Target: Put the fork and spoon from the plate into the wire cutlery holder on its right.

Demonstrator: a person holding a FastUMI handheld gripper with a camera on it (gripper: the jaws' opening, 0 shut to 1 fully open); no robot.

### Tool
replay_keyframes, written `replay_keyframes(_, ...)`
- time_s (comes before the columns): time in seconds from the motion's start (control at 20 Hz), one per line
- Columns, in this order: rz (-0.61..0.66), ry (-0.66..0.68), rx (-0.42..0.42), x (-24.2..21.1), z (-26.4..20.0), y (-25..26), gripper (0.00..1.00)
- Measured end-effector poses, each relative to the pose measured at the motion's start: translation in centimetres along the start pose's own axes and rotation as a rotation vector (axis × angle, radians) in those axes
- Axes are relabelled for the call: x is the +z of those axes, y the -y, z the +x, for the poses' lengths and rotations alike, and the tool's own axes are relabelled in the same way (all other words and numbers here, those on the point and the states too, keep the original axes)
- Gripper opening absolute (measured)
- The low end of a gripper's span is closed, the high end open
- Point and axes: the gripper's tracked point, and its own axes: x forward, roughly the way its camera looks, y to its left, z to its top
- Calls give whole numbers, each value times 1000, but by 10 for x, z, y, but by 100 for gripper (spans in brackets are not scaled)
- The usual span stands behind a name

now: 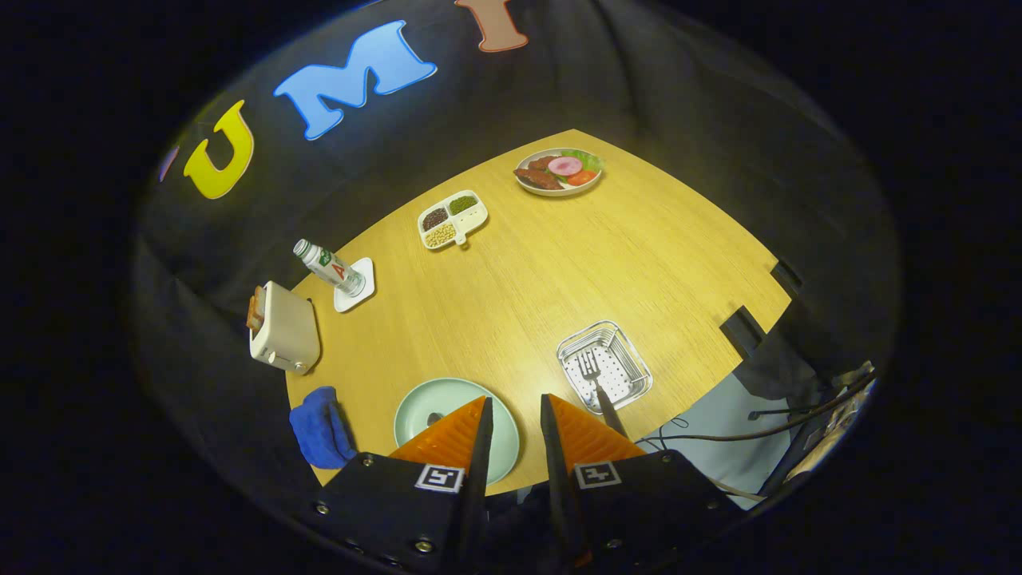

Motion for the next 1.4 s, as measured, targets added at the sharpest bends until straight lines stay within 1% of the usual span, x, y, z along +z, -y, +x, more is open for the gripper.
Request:
replay_keyframes(0.15,-44,-50,18,-18,11,-20,36)
replay_keyframes(0.3,-70,-116,60,-39,25,-44,36)
replay_keyframes(0.4,-96,-157,73,-54,36,-55,36)
replay_keyframes(0.7,-124,-330,97,-115,77,-76,36)
replay_keyframes(0.85,-143,-399,108,-138,93,-84,36)
replay_keyframes(1.05,-147,-469,99,-160,105,-92,36)
replay_keyframes(1.15,-188,-486,88,-169,111,-94,36)
replay_keyframes(1.4,-245,-531,60,-189,121,-95,36)
